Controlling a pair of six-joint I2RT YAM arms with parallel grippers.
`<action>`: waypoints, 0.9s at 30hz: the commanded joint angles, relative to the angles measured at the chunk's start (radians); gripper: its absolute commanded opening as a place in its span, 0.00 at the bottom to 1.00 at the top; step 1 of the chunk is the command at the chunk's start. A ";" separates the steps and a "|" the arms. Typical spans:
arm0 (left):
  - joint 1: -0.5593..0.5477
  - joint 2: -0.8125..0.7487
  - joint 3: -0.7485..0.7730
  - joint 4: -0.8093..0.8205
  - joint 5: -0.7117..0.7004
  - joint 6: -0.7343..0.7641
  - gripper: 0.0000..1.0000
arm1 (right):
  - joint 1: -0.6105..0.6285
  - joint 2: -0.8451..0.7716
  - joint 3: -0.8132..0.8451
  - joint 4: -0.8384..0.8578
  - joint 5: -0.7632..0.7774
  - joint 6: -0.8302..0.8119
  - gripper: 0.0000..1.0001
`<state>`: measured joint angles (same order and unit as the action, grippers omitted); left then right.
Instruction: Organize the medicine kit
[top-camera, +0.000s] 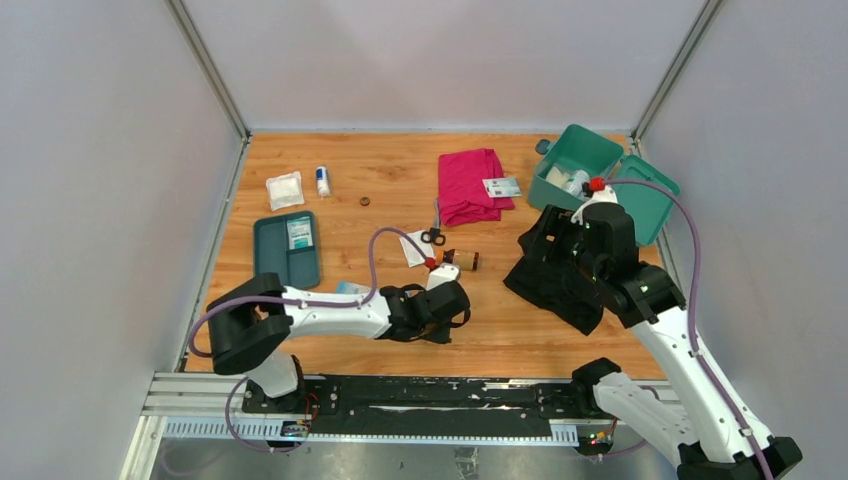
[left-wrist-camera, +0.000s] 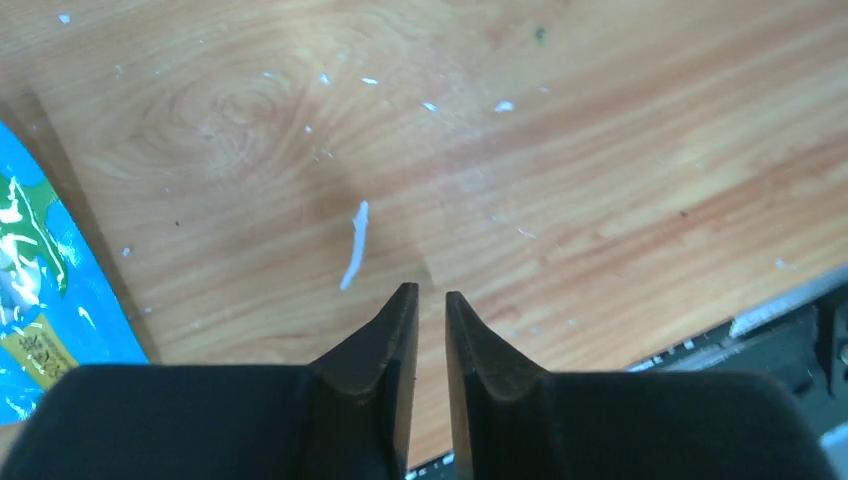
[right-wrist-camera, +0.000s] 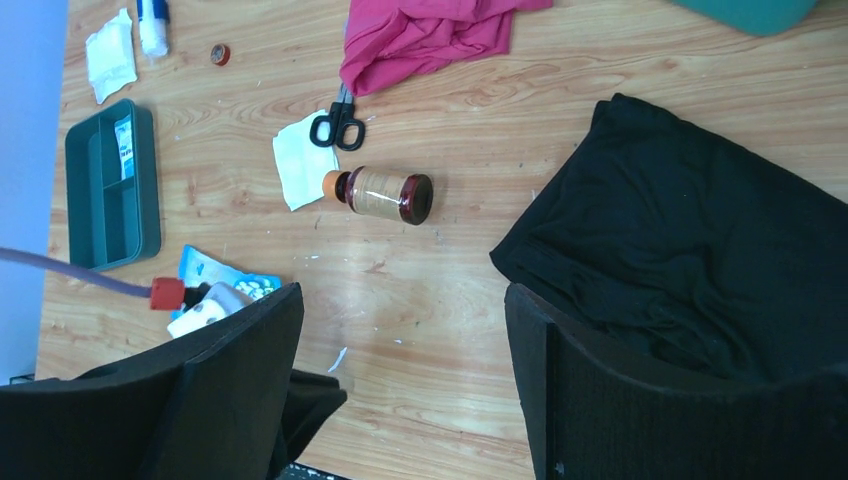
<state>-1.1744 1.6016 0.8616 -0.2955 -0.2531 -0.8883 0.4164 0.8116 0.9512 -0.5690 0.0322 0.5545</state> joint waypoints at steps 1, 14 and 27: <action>-0.021 -0.111 -0.001 -0.060 -0.045 0.013 0.27 | 0.010 -0.032 0.017 -0.043 0.054 -0.032 0.79; 0.138 -0.697 -0.380 -0.198 -0.178 -0.347 0.56 | 0.010 0.023 -0.017 0.013 -0.061 -0.013 0.78; 0.388 -0.821 -0.541 -0.188 -0.091 -0.305 0.61 | 0.012 0.025 -0.026 0.014 -0.092 -0.001 0.78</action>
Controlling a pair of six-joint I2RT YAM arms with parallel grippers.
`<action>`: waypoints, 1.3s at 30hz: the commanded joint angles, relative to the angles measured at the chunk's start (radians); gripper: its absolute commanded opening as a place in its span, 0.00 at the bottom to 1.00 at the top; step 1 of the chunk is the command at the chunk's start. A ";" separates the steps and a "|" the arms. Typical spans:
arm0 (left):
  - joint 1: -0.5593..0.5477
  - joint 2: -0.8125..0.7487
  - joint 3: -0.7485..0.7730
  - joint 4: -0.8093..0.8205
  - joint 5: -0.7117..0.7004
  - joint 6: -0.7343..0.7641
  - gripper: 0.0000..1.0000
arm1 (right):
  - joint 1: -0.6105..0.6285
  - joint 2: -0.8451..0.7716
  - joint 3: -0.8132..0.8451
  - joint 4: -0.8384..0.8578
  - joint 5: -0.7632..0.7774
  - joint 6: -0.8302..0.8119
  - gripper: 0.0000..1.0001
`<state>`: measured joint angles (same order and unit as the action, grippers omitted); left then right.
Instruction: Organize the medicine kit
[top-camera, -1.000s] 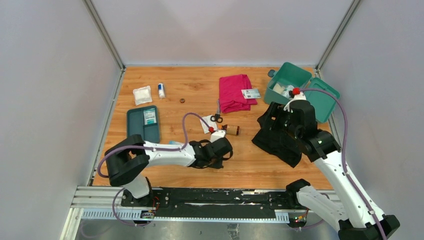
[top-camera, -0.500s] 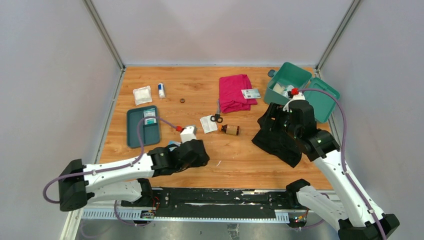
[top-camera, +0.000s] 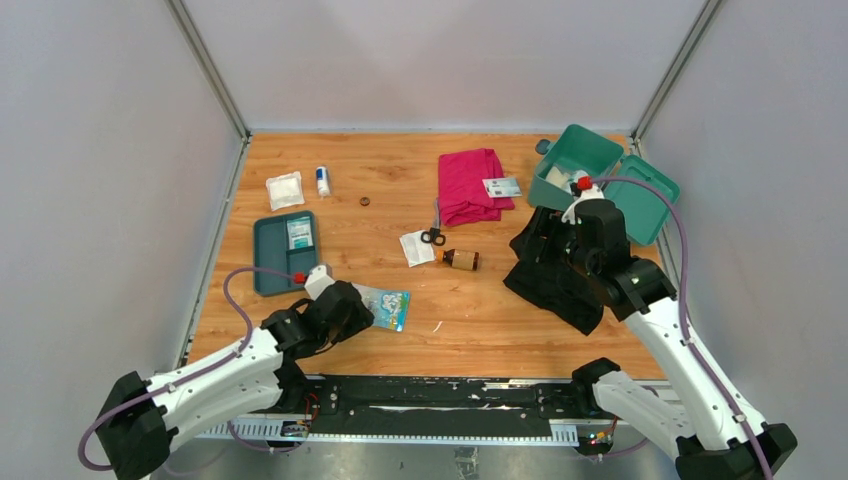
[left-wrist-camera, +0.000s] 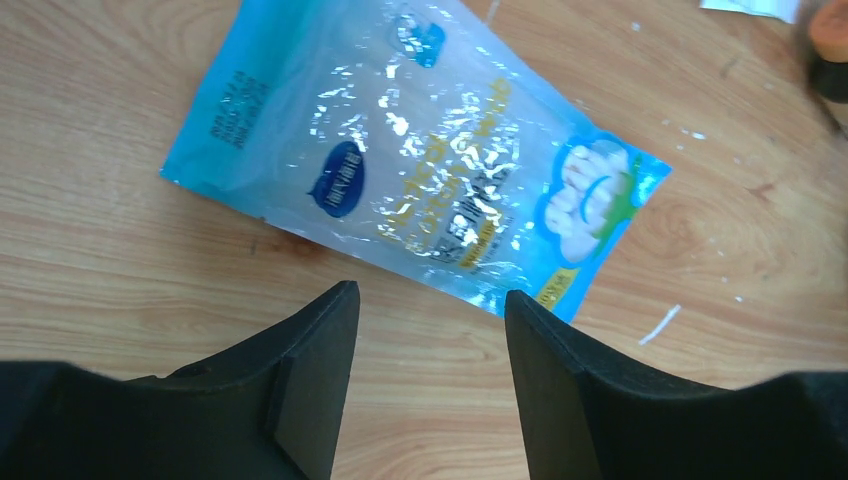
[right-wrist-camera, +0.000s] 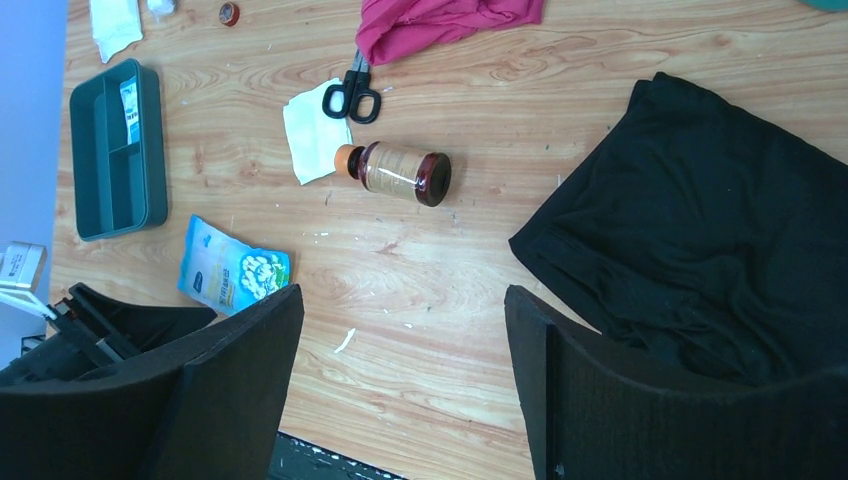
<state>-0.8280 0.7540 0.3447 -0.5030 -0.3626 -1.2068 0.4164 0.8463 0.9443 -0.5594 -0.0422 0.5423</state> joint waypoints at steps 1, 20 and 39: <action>0.053 0.037 -0.026 0.028 0.022 0.020 0.61 | 0.011 -0.012 -0.019 0.002 -0.016 0.010 0.78; 0.230 0.415 0.117 0.260 0.116 0.332 0.67 | 0.010 -0.044 -0.030 -0.041 -0.023 0.004 0.78; 0.234 0.541 0.232 0.293 0.244 0.450 0.70 | 0.183 0.150 -0.087 0.141 -0.312 0.026 0.78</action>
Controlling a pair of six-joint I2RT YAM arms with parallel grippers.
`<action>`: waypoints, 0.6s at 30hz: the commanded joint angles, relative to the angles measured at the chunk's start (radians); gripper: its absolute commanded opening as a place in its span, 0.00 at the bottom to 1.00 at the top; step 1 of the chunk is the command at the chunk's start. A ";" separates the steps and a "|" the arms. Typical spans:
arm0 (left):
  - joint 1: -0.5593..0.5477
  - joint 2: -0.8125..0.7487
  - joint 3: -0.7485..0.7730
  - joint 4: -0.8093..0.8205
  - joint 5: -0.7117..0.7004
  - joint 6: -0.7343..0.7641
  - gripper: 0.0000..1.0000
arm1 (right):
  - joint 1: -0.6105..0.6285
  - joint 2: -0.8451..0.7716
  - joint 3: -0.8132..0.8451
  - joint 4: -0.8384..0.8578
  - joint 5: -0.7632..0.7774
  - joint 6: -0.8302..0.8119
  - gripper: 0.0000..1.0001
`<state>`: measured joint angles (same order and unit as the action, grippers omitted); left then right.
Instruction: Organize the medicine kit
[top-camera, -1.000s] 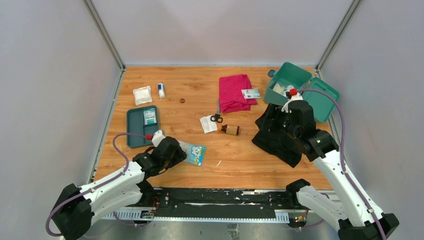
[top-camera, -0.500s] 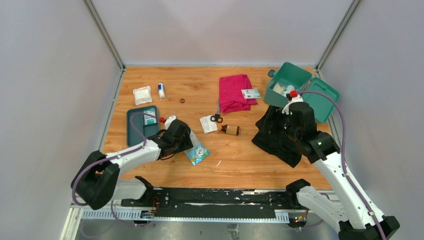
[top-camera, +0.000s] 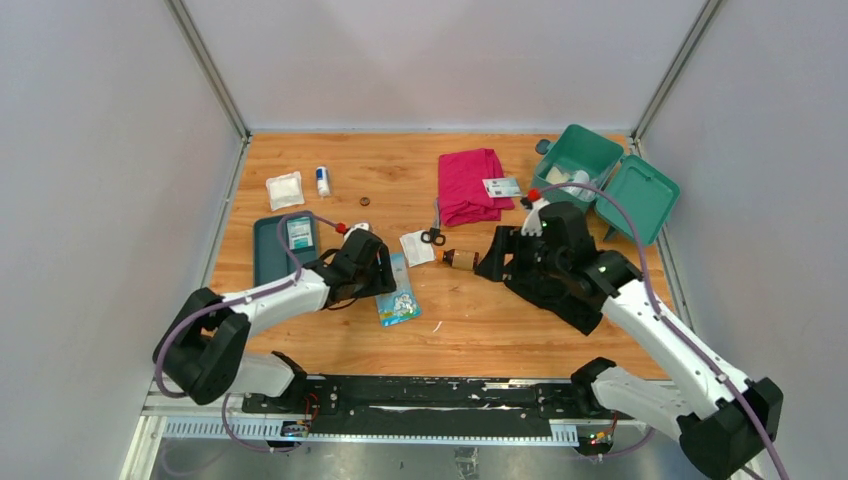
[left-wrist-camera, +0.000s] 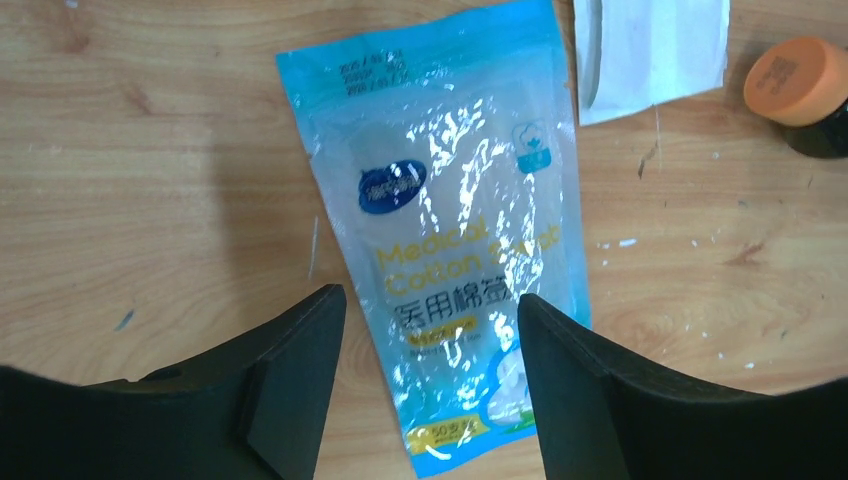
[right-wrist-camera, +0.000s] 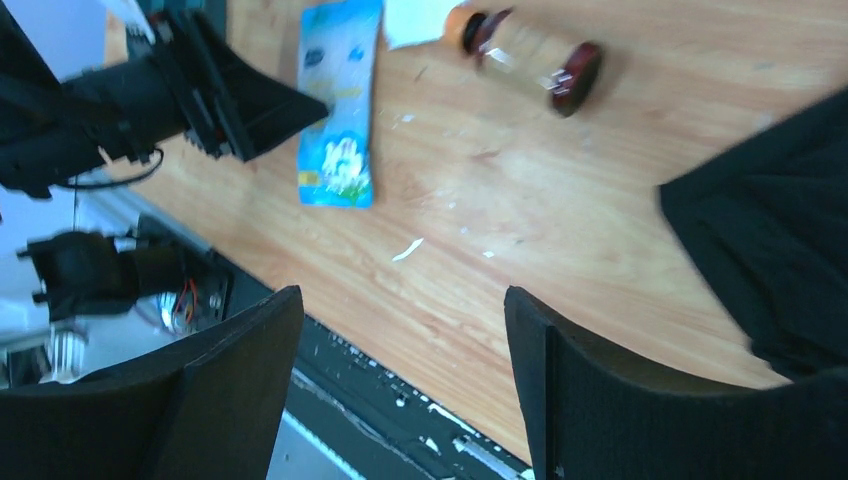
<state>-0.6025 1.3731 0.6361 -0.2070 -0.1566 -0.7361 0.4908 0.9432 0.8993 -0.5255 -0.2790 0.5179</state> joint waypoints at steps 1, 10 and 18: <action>0.009 -0.098 -0.070 -0.002 0.037 -0.035 0.70 | 0.137 0.077 -0.047 0.136 -0.068 0.072 0.78; 0.009 -0.165 -0.195 0.074 0.089 -0.118 0.69 | 0.281 0.384 -0.029 0.342 -0.035 0.161 0.70; 0.009 -0.120 -0.200 0.111 0.111 -0.101 0.51 | 0.324 0.633 0.079 0.424 -0.039 0.169 0.67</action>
<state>-0.5976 1.2247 0.4587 -0.0910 -0.0704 -0.8440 0.7860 1.5005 0.9127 -0.1711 -0.3138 0.6701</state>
